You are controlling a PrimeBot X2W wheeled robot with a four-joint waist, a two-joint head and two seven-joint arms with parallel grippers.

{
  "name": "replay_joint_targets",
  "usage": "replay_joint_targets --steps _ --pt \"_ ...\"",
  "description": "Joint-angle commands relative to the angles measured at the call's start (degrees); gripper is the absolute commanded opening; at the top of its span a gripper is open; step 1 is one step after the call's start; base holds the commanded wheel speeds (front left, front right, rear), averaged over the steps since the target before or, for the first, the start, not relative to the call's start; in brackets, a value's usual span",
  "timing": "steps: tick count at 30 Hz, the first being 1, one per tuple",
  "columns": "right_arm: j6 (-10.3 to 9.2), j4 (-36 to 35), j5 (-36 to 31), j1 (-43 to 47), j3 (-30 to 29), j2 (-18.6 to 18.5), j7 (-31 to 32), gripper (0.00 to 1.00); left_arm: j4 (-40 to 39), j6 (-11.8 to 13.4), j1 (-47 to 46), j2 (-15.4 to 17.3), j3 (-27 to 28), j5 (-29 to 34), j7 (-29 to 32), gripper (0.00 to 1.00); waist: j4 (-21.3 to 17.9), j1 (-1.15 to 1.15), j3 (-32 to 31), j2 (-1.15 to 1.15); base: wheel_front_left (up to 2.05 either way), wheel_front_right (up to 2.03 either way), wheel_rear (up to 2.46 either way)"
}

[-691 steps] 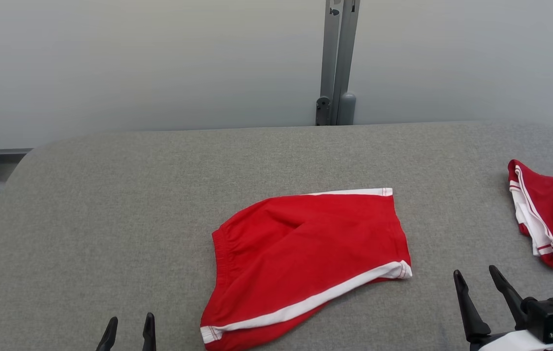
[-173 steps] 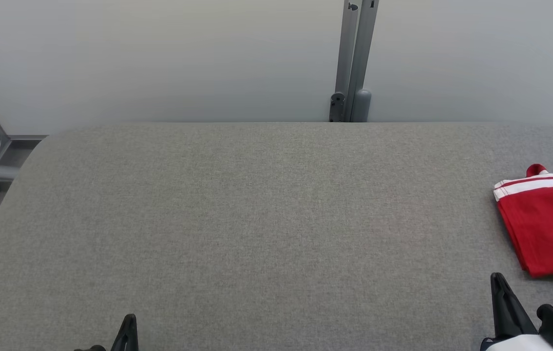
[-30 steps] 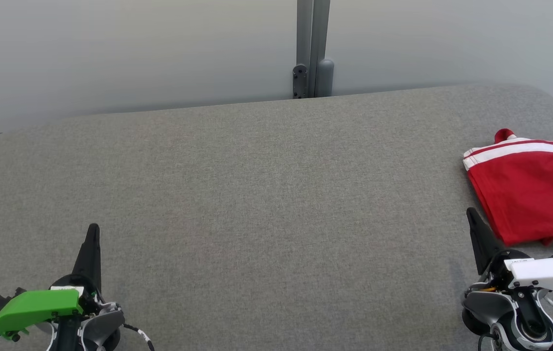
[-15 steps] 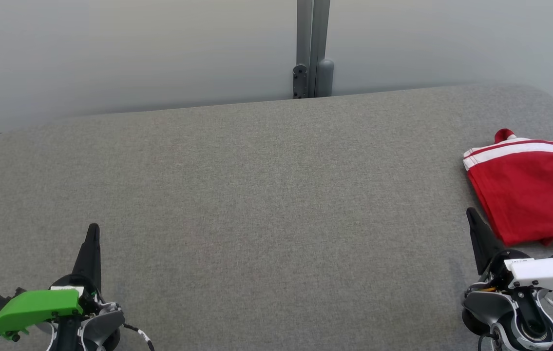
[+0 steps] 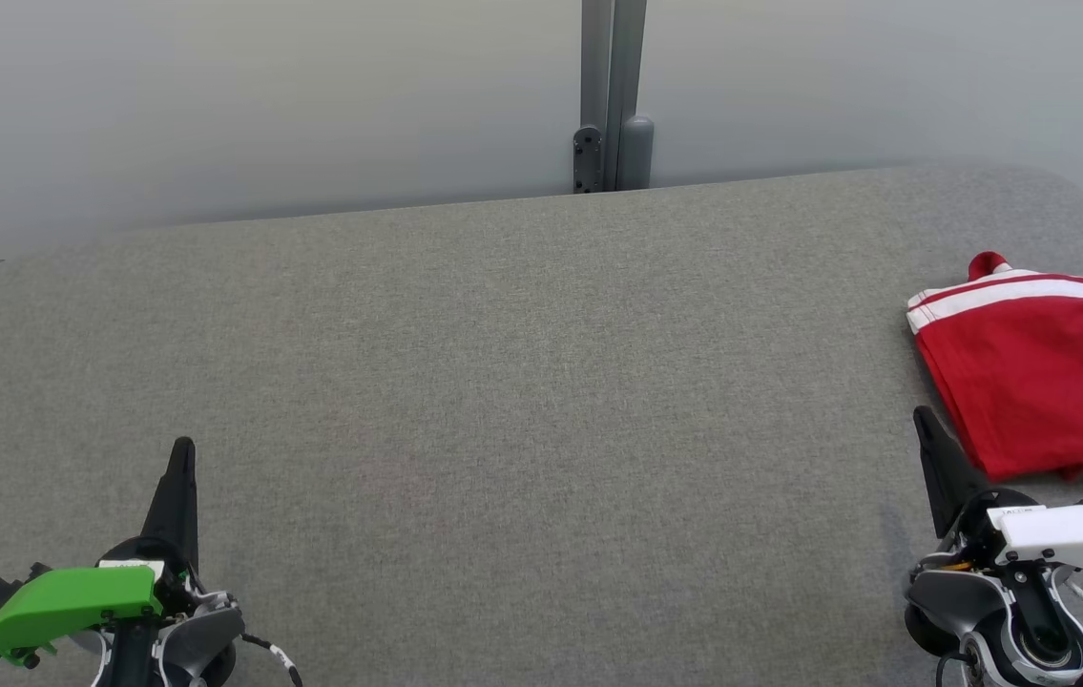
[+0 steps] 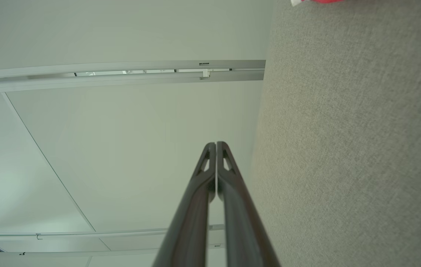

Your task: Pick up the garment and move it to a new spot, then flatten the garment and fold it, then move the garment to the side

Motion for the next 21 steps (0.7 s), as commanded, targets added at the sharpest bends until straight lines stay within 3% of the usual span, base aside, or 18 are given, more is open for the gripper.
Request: replay_joint_targets --steps 1,21 --pt "0.02 0.11 0.39 -0.34 0.05 -0.04 0.20 0.00 -0.11 -0.23 -0.68 0.02 0.14 -0.01 0.19 0.00 0.00 0.00 0.00 0.00 0.00 0.00 0.00" --pt "0.02 0.11 0.39 -0.33 0.05 -0.04 0.20 0.00 -0.12 -0.23 -0.68 0.02 0.13 -0.01 0.19 0.00 0.00 0.00 0.00 0.00 0.00 0.00 0.00"
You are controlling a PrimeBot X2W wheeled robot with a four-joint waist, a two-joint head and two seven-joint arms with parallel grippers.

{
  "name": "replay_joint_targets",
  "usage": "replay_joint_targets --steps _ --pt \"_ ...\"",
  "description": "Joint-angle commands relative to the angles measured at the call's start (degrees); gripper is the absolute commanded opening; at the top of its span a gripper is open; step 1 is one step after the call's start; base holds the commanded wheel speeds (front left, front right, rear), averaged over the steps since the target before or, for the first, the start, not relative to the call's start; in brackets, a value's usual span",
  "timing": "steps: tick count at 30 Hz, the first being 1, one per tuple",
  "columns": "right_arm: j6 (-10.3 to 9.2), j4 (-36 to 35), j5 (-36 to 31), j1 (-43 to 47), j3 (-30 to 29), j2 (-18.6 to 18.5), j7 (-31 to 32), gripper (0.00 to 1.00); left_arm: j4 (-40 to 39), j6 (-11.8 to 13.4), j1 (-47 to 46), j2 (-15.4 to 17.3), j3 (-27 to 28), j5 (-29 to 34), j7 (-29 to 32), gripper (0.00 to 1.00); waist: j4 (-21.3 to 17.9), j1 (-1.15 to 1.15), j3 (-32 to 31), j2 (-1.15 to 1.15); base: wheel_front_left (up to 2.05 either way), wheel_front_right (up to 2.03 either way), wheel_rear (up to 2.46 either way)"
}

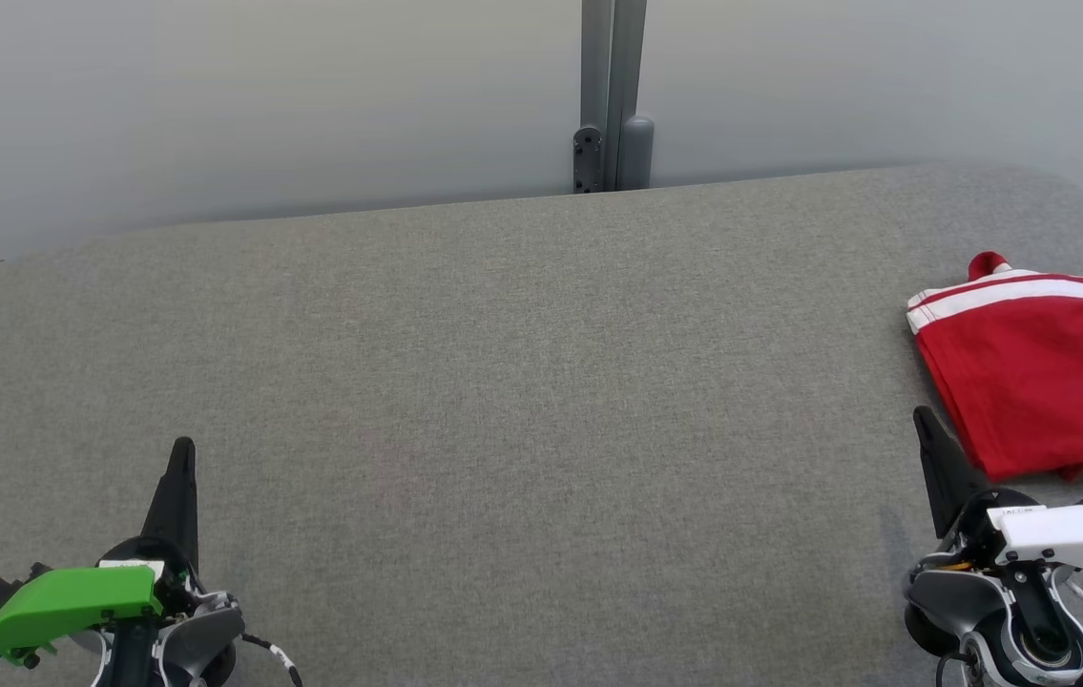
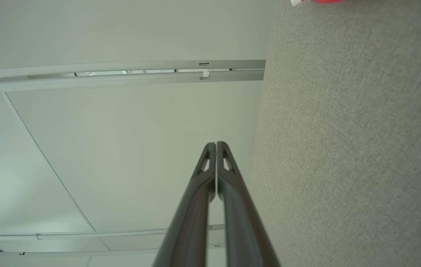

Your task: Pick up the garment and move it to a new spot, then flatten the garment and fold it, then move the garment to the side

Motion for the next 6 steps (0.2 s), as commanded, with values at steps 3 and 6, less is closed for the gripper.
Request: replay_joint_targets --steps 3,6 --pt "0.02 0.11 0.39 -0.33 0.06 -0.04 0.20 0.00 -0.12 -0.23 -0.68 0.02 0.13 -0.01 0.18 0.00 0.00 0.00 0.00 0.00 0.00 0.00 0.00" --pt "0.02 0.11 0.39 -0.33 0.06 -0.04 0.20 0.00 -0.12 -0.23 -0.68 0.02 0.13 -0.01 0.18 0.00 0.00 0.00 0.00 0.00 0.00 0.00 0.00"
